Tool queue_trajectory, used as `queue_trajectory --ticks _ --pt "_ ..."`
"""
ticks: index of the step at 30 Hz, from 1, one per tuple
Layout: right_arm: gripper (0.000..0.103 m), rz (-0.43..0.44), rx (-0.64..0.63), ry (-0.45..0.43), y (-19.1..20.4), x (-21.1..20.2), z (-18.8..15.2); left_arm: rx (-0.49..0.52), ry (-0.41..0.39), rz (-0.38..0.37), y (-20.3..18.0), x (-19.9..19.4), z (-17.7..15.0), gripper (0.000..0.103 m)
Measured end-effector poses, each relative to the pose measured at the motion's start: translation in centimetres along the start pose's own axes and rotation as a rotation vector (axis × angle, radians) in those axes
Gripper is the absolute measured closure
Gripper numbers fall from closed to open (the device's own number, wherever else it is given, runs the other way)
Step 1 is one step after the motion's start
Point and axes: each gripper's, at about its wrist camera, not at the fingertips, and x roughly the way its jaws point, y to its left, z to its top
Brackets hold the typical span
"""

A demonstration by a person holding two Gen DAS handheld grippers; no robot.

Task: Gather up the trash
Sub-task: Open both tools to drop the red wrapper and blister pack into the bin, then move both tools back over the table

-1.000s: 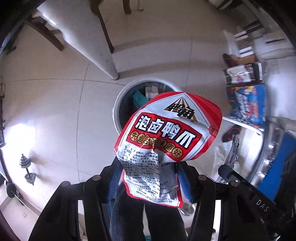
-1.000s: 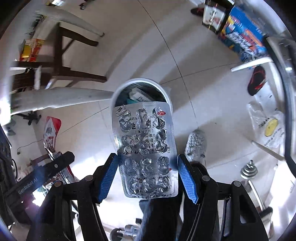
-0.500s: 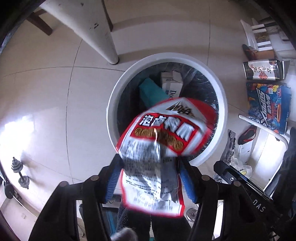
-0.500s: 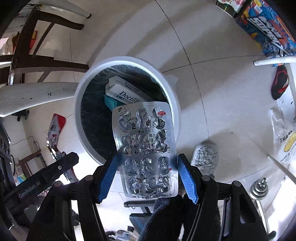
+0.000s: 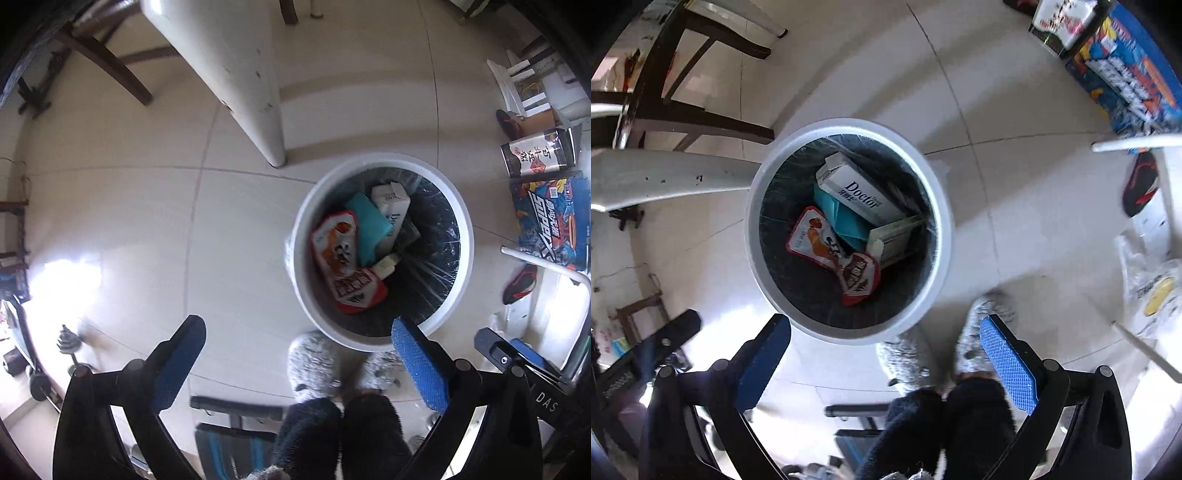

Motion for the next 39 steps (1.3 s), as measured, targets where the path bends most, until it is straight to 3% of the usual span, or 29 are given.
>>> queue_trajectory --ticks 5,13,27,39 --pt "0.000 -0.074 -0.046 -0.017 1.2 -2.4 -1.4 0.023 -0.021 0.028 -0.1 -2.5 -0.9 0.000" --pt "0.000 -0.102 -0.079 -0.032 2.6 -8.5 -4.1 0.036 -0.018 0.022 -0.7 -9.1 -3.8 0.000" --pt "0.000 -0.103 -0.098 -0.125 5.1 -28.1 -10.5 0.112 -0.079 -0.023 -0.7 -24.9 -8.4 0.000" --pt "0.000 -0.036 -0.078 -0.221 7.3 -43.4 -15.1 0.148 -0.223 -0.079 -0.5 -38.1 -9.7 0.000"
